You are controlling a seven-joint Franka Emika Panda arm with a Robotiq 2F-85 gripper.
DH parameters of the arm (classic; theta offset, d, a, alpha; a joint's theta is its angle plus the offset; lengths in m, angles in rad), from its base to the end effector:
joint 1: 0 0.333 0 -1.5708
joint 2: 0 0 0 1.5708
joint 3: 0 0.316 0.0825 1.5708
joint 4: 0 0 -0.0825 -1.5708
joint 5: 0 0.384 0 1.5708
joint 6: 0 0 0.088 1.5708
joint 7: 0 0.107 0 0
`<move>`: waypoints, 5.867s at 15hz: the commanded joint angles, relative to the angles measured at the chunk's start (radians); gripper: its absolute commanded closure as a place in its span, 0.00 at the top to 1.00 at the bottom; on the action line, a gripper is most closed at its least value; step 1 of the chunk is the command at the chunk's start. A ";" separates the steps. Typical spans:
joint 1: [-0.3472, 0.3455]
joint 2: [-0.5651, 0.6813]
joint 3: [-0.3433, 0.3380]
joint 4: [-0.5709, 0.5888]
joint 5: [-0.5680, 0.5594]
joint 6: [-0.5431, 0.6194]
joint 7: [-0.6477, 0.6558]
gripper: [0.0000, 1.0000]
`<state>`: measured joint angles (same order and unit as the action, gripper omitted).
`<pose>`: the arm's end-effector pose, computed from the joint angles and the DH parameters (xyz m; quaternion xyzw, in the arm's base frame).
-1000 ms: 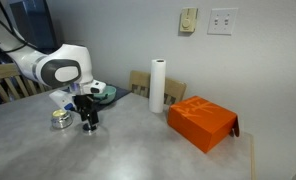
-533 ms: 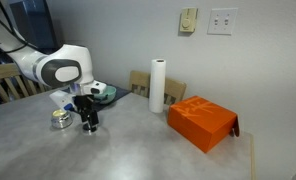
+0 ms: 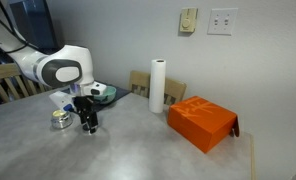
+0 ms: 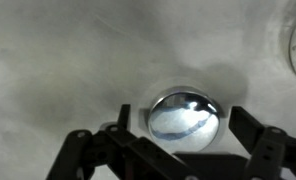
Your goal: Place the lid on top of the silver container
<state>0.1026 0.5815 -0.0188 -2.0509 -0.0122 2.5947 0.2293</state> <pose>0.5836 0.0491 0.1465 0.9976 -0.0660 -0.0173 0.0111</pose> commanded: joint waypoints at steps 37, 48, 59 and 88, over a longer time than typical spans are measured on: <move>-0.012 0.072 0.007 0.107 0.018 -0.094 -0.026 0.60; 0.160 0.001 -0.102 0.050 -0.169 -0.101 0.175 0.44; 0.327 -0.149 -0.130 0.010 -0.461 -0.234 0.512 0.44; 0.199 -0.130 0.111 0.020 -0.197 -0.281 0.075 0.44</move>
<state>0.3134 0.4501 0.0882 -2.0273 -0.2157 2.2974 0.3323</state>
